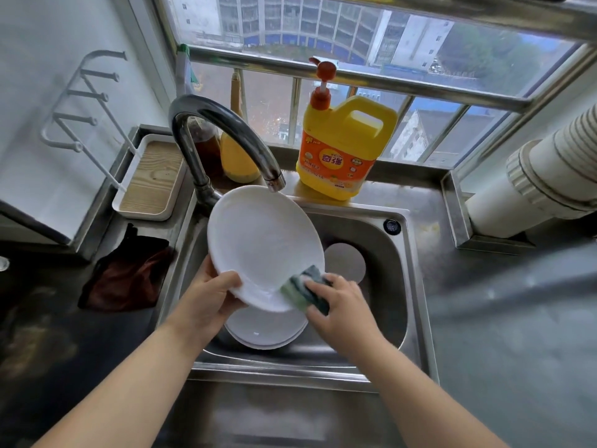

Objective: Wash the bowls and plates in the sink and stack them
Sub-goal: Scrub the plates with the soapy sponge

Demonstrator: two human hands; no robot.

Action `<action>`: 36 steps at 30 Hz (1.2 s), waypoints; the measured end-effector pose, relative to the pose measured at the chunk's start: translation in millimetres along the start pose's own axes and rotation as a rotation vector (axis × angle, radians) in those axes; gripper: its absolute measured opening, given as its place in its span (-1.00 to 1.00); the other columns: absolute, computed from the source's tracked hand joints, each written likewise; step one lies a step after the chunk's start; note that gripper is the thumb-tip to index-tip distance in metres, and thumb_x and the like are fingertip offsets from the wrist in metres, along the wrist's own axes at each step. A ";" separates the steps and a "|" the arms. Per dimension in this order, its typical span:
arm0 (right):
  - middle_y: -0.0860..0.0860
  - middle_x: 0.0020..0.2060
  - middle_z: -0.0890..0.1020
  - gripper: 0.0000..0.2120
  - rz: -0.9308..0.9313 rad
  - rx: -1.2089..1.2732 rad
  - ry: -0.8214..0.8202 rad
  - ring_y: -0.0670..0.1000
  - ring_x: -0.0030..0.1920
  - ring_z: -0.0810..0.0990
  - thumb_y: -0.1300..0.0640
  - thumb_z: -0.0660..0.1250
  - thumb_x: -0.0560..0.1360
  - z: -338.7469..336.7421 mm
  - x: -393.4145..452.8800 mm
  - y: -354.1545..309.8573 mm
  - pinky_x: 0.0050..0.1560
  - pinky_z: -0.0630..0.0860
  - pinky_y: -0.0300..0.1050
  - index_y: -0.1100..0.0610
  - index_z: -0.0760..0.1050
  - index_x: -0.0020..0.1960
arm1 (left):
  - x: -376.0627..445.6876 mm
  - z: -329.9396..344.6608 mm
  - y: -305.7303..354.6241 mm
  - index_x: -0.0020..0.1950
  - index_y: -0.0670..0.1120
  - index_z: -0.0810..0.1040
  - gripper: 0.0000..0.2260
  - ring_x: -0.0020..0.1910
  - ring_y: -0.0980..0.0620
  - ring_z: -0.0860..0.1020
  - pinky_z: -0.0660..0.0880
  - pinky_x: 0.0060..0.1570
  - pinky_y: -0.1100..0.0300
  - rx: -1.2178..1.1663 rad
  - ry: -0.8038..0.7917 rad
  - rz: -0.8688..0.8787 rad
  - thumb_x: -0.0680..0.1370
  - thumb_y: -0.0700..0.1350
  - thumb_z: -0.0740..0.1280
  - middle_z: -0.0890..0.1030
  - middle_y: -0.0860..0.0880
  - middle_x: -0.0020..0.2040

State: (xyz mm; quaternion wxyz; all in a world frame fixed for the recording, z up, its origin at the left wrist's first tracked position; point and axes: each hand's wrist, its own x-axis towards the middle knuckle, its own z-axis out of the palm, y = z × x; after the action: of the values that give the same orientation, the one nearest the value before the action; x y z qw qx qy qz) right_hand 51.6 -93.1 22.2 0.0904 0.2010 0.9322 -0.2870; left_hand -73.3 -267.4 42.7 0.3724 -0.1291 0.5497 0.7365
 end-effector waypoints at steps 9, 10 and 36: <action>-0.07 0.32 0.46 -0.43 0.106 0.022 0.064 0.02 0.22 0.45 0.00 0.36 0.41 -42.4 -20.3 43.8 0.24 0.41 -0.10 -0.11 0.36 0.41 | 10.5 -7.9 1.4 0.31 -0.01 0.44 -0.62 0.14 -0.16 0.56 0.61 -0.19 0.00 -0.064 0.089 -0.009 0.56 -0.33 0.17 0.58 -0.13 0.18; -0.08 0.27 0.50 -0.33 0.114 -0.023 0.024 0.01 0.17 0.47 0.00 0.34 0.40 -48.0 -20.5 48.1 0.17 0.44 -0.13 -0.16 0.23 0.47 | 11.5 -7.9 2.9 0.29 -0.03 0.46 -0.65 0.13 -0.16 0.57 0.62 -0.21 0.02 -0.065 0.093 -0.005 0.56 -0.32 0.18 0.60 -0.14 0.16; -0.03 -0.29 0.63 -0.78 0.058 0.203 -0.137 -0.08 -0.29 0.60 0.03 0.40 0.21 -98.9 13.2 -9.0 -0.28 0.58 -0.20 -0.01 0.55 -0.14 | -2.7 0.2 0.9 0.01 0.39 0.46 -0.54 0.55 -0.08 -0.16 -0.07 0.49 -0.13 1.067 -0.181 0.233 0.18 0.51 0.31 0.36 0.02 0.44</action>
State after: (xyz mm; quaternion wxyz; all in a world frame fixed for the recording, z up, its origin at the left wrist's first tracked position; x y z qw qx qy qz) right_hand 30.5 -39.0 103.9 0.1415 0.2158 0.8839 -0.3901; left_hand -72.0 -268.4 45.0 0.3478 0.2029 0.8230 0.4005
